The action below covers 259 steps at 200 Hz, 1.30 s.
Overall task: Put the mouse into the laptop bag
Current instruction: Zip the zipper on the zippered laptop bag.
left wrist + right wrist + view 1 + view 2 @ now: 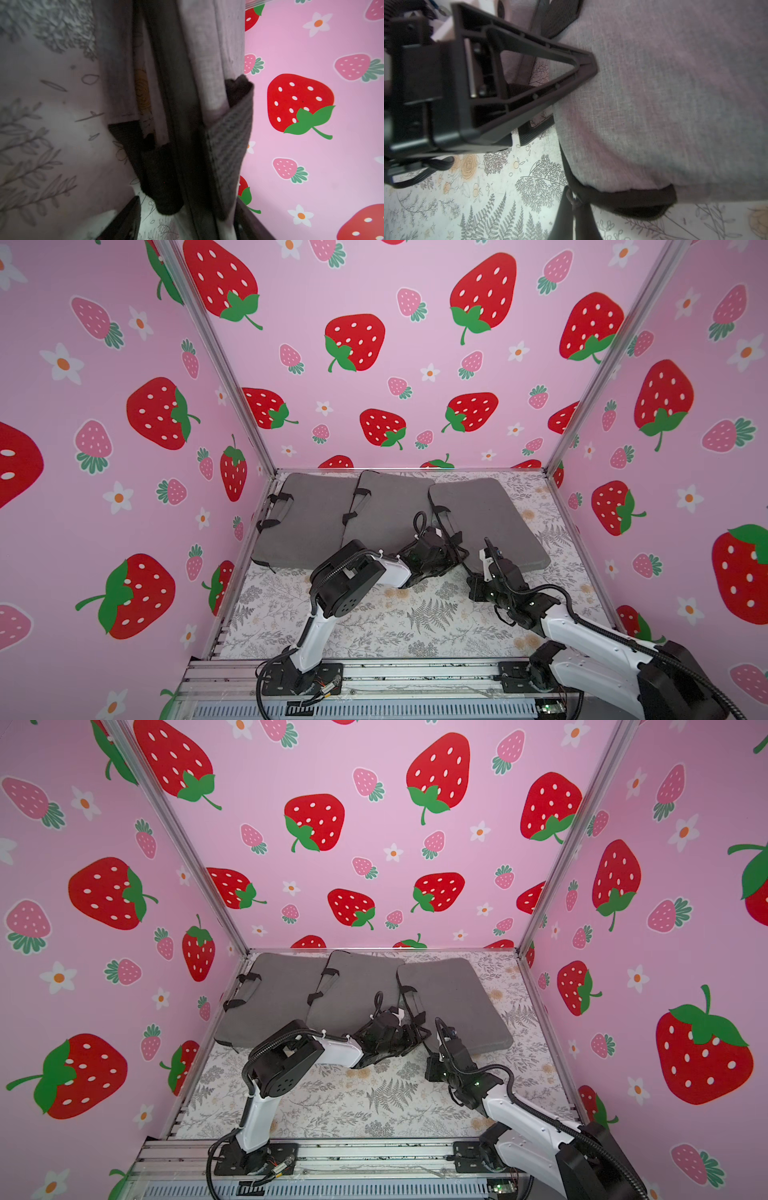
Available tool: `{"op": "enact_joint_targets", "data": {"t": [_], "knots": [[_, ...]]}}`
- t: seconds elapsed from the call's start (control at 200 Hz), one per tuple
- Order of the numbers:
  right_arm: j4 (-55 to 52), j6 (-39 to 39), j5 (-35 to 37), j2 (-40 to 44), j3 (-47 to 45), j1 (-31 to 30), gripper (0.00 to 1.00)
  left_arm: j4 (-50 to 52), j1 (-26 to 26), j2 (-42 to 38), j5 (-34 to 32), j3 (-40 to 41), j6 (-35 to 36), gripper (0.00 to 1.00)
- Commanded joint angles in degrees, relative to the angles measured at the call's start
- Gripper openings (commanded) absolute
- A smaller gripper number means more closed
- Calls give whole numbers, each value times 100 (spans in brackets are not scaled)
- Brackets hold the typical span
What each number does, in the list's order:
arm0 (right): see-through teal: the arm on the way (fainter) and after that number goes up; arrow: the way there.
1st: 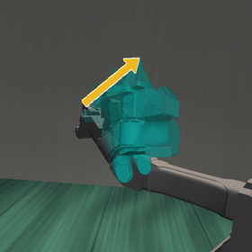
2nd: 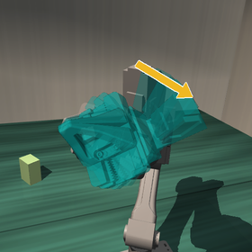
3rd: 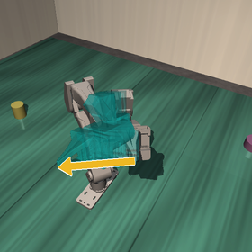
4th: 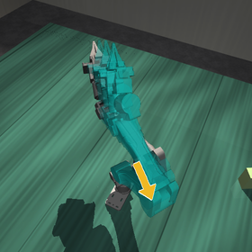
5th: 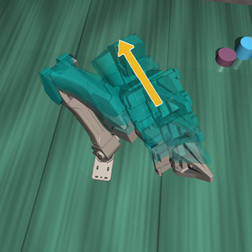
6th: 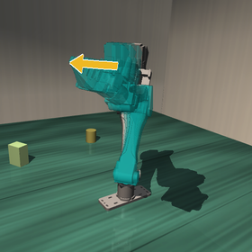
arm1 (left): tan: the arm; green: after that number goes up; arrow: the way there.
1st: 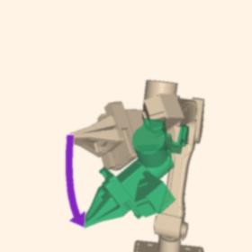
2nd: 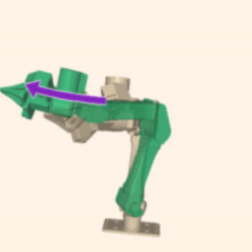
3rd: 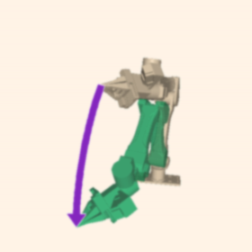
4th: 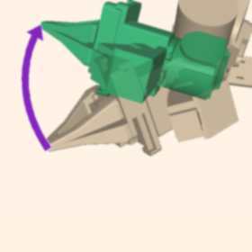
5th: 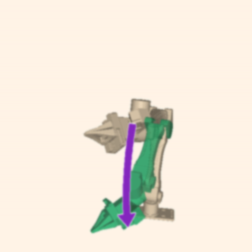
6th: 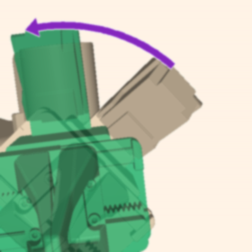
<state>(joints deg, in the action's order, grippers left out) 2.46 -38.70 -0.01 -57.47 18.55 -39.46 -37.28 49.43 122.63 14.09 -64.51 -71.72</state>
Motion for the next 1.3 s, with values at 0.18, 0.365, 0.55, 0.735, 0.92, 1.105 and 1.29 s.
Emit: {"op": "enact_joint_targets", "data": {"t": [0.18,0.365,0.55,0.735,0.92,1.105,1.29], "knots": [[363,32,-227,-271,6,-99,0,-1042,137,455,136,-155,-433,32],[78,-89,-8,-437,-59,-97,0,-1018,61,516,147,-32,-554,0],[-889,-507,656,-79,-160,-95,0,-1169,-131,527,162,148,-605,0],[-1325,-790,1108,384,-358,-11,0,-1380,-214,594,231,225,-678,0],[-1343,-720,1110,-199,-94,238,0,-1464,-214,575,339,217,-682,0],[-1122,-714,610,-961,-89,987,0,-1535,-219,512,377,338,-718,0],[-1115,-708,651,-1118,-75,1201,0,-1648,-216,515,420,349,-734,0]]}}
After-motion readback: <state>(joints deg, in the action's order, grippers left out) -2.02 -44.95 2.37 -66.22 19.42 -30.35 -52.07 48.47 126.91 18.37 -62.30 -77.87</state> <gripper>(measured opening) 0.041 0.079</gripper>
